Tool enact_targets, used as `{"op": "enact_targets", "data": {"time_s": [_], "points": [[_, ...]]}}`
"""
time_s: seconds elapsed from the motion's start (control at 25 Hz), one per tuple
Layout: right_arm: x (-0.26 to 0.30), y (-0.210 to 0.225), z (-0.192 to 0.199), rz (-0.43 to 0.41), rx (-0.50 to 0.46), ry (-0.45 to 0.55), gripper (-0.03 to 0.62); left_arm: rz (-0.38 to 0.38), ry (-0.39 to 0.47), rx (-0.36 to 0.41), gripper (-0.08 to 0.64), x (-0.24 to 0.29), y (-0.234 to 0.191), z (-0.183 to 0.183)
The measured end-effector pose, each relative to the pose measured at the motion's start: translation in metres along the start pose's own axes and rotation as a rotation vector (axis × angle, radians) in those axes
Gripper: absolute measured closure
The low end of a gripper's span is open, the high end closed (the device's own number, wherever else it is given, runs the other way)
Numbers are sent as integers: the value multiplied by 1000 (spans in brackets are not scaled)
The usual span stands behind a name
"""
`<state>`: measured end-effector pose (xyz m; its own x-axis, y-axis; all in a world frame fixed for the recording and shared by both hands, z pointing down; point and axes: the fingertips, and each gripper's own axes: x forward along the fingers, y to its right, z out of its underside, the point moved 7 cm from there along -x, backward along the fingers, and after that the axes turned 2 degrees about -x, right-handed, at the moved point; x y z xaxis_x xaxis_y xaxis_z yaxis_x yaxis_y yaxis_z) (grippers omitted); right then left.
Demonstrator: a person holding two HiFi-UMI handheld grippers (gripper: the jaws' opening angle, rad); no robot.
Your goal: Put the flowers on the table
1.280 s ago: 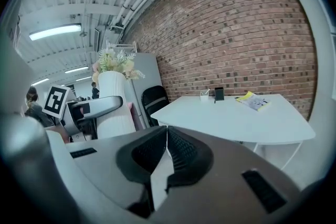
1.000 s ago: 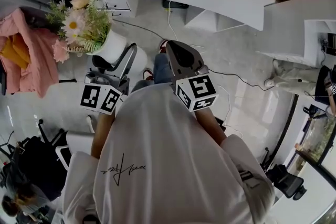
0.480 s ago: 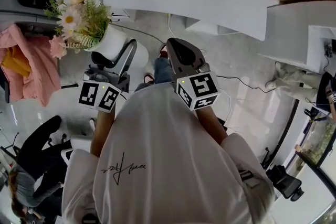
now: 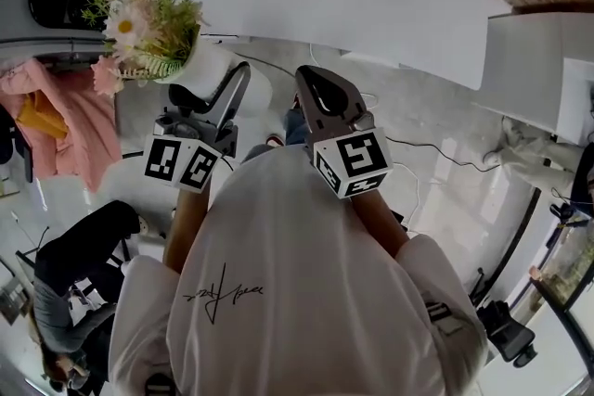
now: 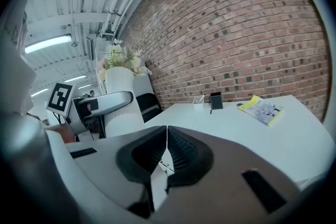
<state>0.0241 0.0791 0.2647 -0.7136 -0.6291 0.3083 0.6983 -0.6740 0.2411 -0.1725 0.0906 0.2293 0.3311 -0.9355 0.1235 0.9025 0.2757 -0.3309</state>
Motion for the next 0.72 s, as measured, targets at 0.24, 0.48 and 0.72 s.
{"op": "enact_targets", "data": {"time_s": [0.24,0.48,0.72], "points": [[10,19,-8,-33,-55,13,566,-4,8,22,137,29,2,-4],[19,46,-17,-23,-75,18,566,7,0,40,137,63,-1,-2],[43,52,-11,-8,-70,10,566,14,-1,40,138,89,-25,5]]}}
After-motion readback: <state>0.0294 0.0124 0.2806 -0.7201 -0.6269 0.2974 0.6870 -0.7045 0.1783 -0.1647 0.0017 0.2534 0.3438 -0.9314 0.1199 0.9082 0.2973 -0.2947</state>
